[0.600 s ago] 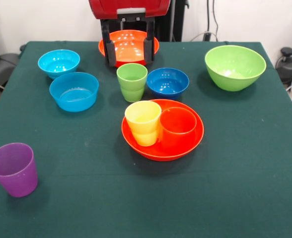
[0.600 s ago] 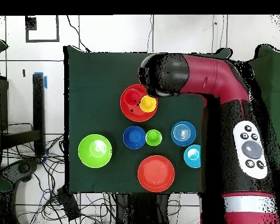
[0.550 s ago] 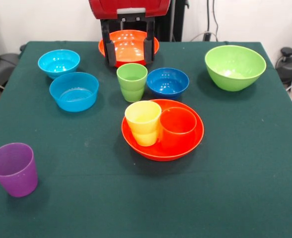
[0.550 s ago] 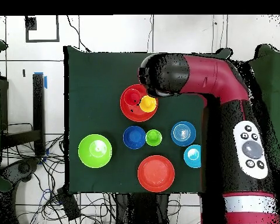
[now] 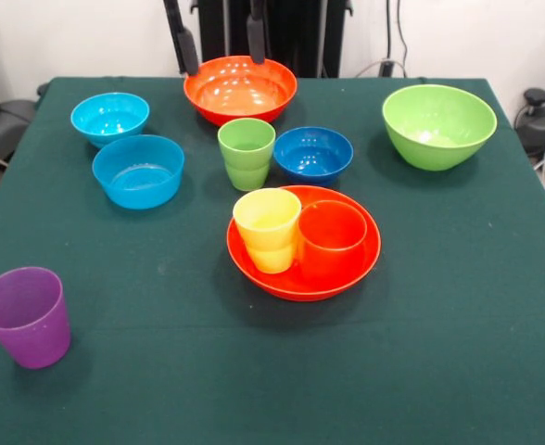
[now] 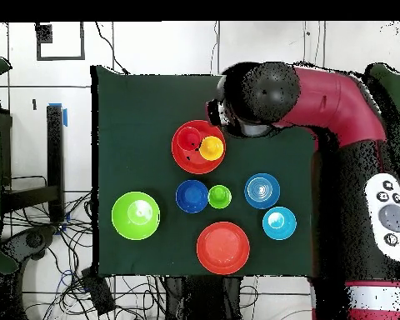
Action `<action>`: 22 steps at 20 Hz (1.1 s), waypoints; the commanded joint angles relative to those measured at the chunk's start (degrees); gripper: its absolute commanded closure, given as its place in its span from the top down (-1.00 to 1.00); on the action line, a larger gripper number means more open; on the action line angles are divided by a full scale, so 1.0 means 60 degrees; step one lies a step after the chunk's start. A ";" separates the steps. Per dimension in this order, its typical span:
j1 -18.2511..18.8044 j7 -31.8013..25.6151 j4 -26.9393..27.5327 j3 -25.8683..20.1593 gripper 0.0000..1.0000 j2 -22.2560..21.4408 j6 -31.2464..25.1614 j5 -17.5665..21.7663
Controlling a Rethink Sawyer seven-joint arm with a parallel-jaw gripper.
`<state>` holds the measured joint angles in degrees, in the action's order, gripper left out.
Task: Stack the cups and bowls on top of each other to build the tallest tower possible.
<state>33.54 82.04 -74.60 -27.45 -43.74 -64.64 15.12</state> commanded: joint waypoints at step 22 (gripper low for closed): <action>0.0132 -0.4683 0.3808 -0.1364 1.00 0.3312 -0.1329 0.2522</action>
<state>34.03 77.92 -57.26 -33.00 -31.37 -67.64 24.05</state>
